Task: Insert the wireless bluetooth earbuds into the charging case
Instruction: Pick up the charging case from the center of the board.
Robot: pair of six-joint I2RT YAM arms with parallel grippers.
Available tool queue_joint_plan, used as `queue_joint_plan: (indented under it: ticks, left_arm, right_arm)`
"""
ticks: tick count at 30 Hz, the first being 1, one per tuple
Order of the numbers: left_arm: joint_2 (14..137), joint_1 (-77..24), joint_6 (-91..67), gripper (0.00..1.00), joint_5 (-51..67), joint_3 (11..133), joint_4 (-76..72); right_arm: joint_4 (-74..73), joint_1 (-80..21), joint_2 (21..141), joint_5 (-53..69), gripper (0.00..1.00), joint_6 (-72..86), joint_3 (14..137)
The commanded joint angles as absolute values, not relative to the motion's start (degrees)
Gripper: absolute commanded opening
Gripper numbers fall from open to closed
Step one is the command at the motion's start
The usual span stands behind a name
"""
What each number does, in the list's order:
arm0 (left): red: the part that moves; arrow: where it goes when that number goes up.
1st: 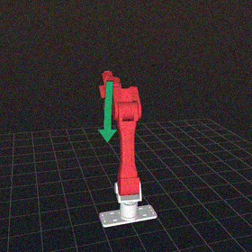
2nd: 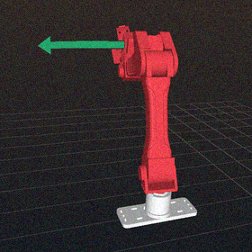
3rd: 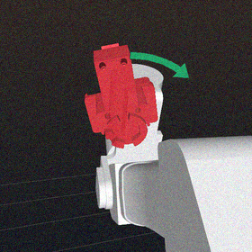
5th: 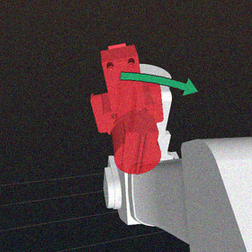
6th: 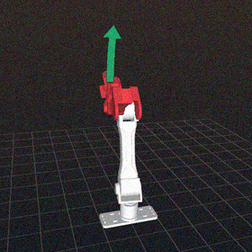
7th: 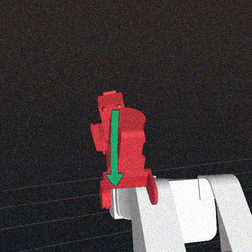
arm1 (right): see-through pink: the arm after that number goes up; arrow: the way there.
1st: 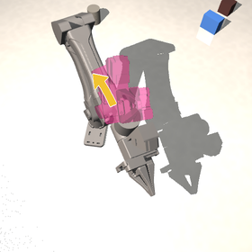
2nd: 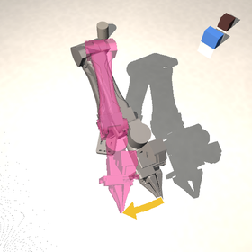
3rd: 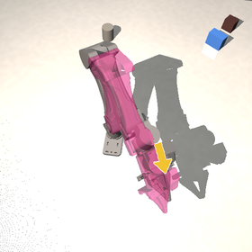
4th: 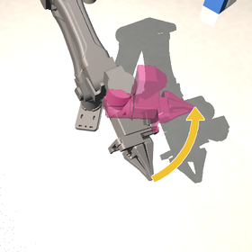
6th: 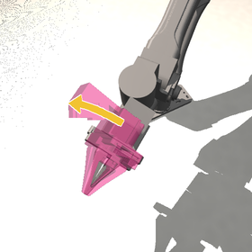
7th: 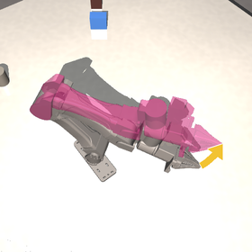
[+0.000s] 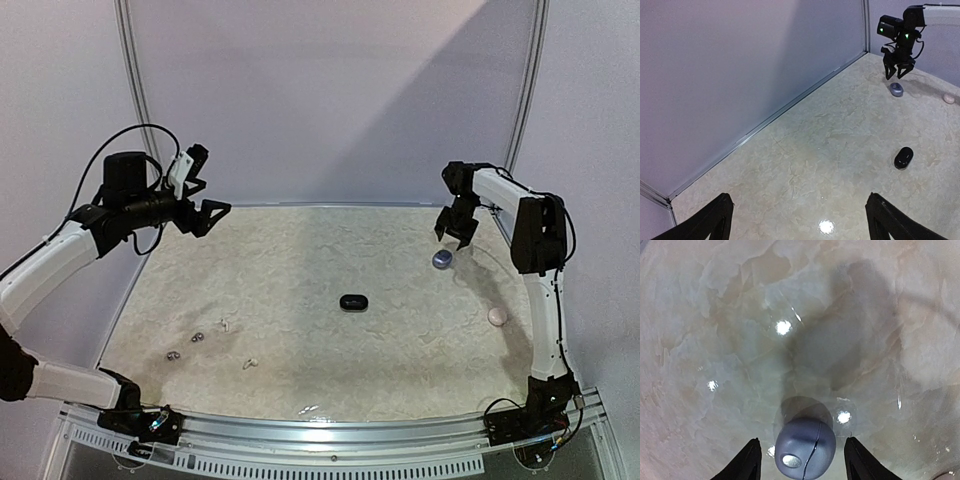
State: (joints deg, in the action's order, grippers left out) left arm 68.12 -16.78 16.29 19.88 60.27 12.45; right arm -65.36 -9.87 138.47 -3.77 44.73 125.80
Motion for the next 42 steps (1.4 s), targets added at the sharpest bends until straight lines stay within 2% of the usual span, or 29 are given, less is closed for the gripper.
queue_joint_plan:
  ticks: [1,5,8,12,14,18,22,32,38,40,42]
  left_arm:
    - [69.04,-17.49,16.07,0.94,20.36,61.53,9.79]
    - [69.53,-17.49,14.50,0.94,22.01,61.27,7.38]
    - [69.46,-17.48,14.35,0.94,22.87,61.35,6.18]
    - [68.42,-17.48,15.10,0.95,22.88,60.67,4.26]
    - [67.91,-17.42,15.38,0.96,22.49,59.96,3.33]
    - [66.83,-17.00,17.22,0.97,21.59,59.33,2.31]
    - [65.98,-15.73,19.02,0.99,21.54,59.91,3.65]
    - [66.37,-13.66,20.29,0.99,21.82,57.94,0.98]
    - [67.79,-13.53,20.27,0.99,22.13,58.10,-1.26]
    - [67.93,-13.54,20.14,0.99,22.59,58.10,-1.58]
    - [67.98,-13.53,20.08,0.99,22.75,58.10,-1.56]
  right_arm:
    - [-70.56,-9.78,137.66,1.07,0.59,51.91,123.82]
    - [-72.38,-9.92,137.85,2.04,0.62,55.10,123.49]
    - [-74.29,-9.41,138.61,2.53,0.69,57.75,124.58]
    - [-75.74,-8.42,139.36,2.53,0.71,62.51,125.40]
    - [-73.98,-8.26,139.47,3.10,0.70,66.01,125.33]
    - [-66.14,-8.26,140.30,12.87,0.67,71.19,119.31]
    - [-69.05,-8.17,141.13,6.12,0.66,72.71,121.59]
    - [-64.88,-8.17,140.01,8.90,0.60,76.89,118.29]
    - [-62.75,-9.30,140.31,11.45,0.63,77.83,118.42]
    - [-62.75,-9.47,140.57,12.00,0.61,78.04,118.48]
    - [-63.03,-9.43,140.75,11.49,0.55,77.97,118.50]
